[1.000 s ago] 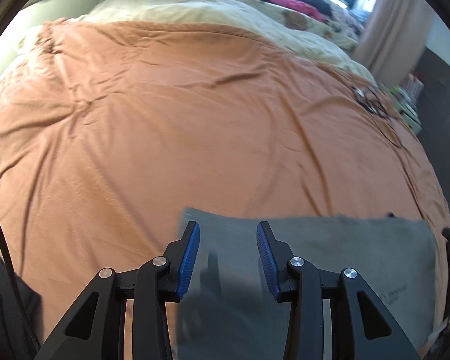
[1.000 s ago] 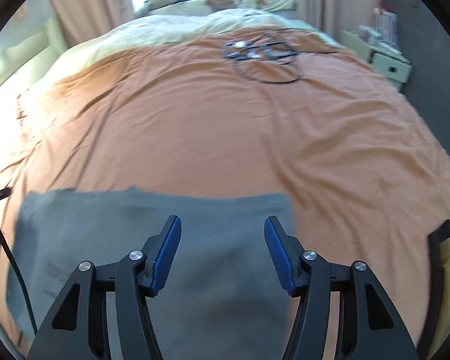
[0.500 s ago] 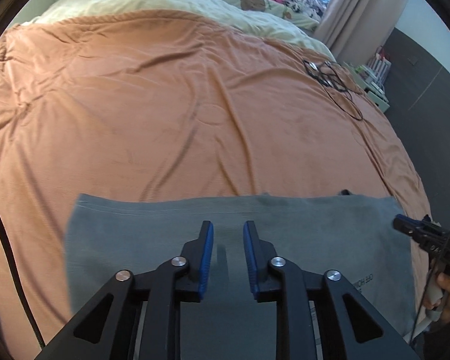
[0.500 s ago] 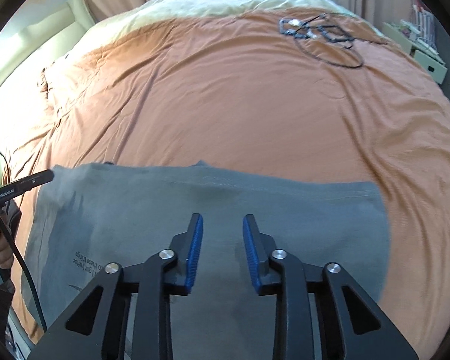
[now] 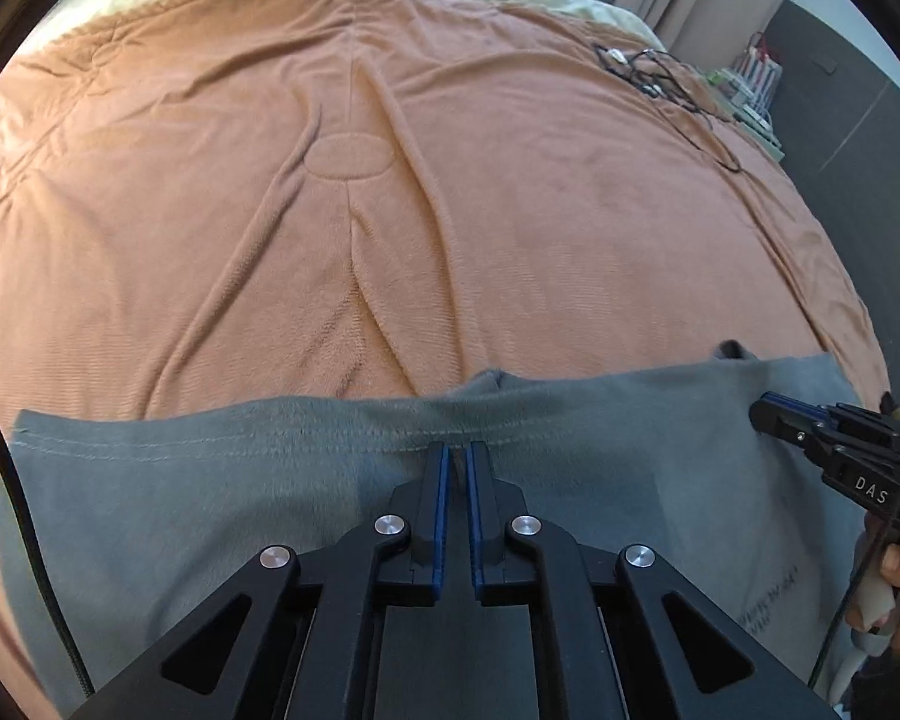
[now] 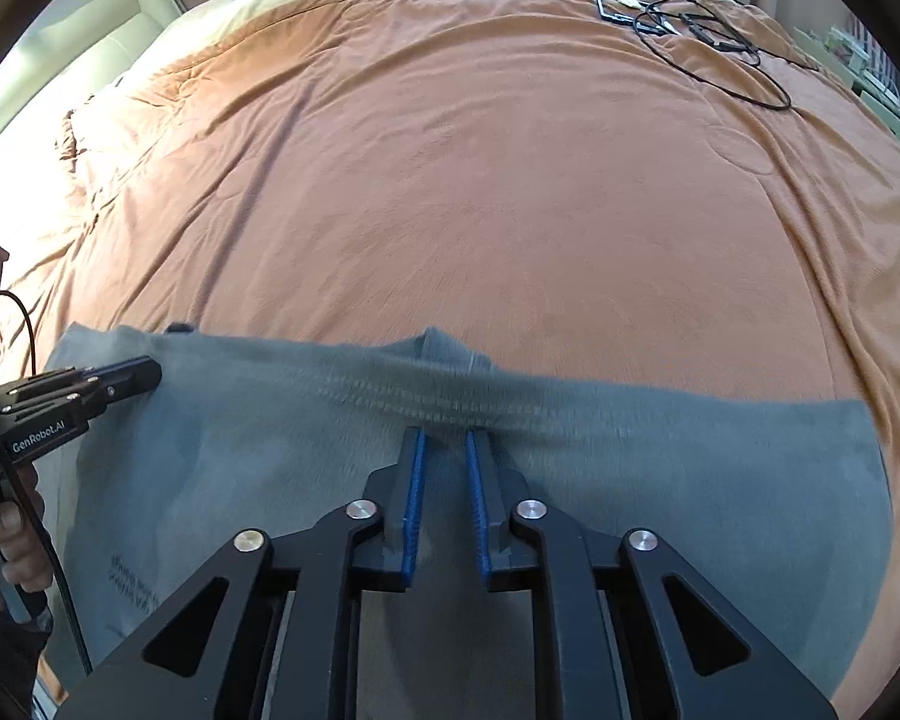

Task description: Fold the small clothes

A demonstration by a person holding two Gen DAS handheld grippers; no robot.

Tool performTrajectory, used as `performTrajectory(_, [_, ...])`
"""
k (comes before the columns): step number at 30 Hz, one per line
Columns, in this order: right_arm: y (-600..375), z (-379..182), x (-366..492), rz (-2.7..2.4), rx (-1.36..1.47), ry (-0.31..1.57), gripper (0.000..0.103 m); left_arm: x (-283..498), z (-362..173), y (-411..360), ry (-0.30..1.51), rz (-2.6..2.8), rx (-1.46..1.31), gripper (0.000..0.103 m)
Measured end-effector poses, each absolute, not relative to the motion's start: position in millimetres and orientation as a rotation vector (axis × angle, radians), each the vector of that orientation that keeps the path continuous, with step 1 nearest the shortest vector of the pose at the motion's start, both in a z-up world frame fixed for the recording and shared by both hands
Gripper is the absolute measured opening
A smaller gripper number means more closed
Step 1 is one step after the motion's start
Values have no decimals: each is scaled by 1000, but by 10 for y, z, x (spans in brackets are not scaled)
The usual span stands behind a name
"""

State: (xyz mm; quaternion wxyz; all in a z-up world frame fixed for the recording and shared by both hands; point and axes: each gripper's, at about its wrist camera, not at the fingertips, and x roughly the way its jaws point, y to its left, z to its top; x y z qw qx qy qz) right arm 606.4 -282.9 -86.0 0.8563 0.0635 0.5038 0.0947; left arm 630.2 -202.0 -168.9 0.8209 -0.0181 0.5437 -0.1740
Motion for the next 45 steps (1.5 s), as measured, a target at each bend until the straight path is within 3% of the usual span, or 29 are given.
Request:
performTrajectory(5, [-2793, -887, 6205, 174, 138, 1038, 2, 6404, -1688, -1996, 1137, -346, -74, 6])
performTrajectory(12, [-2718, -782, 6235, 167, 160, 1037, 2, 6485, -1581, -1962, 1172, -288, -105, 7])
performTrajectory(17, [-2800, -579, 6006, 218, 151, 1028, 3, 6300, -1321, -1781, 1126, -290, -91, 15])
performTrajectory(29, [-3375, -421, 5483, 64, 150, 1048, 4, 5993, -1187, -902, 1139, -154, -71, 15])
performTrajectory(33, [-3570, -420, 5390, 4, 167, 1050, 6, 5984, -1248, -654, 1167, -110, -87, 15])
performTrajectory(35, [-3630, -459, 5368, -17, 173, 1061, 17, 6000, -1346, -575, 1200, -95, -77, 15])
performTrajectory(45, [-3939, -729, 5400, -106, 260, 1090, 14, 6182, -1577, -497, 1198, -60, -92, 14])
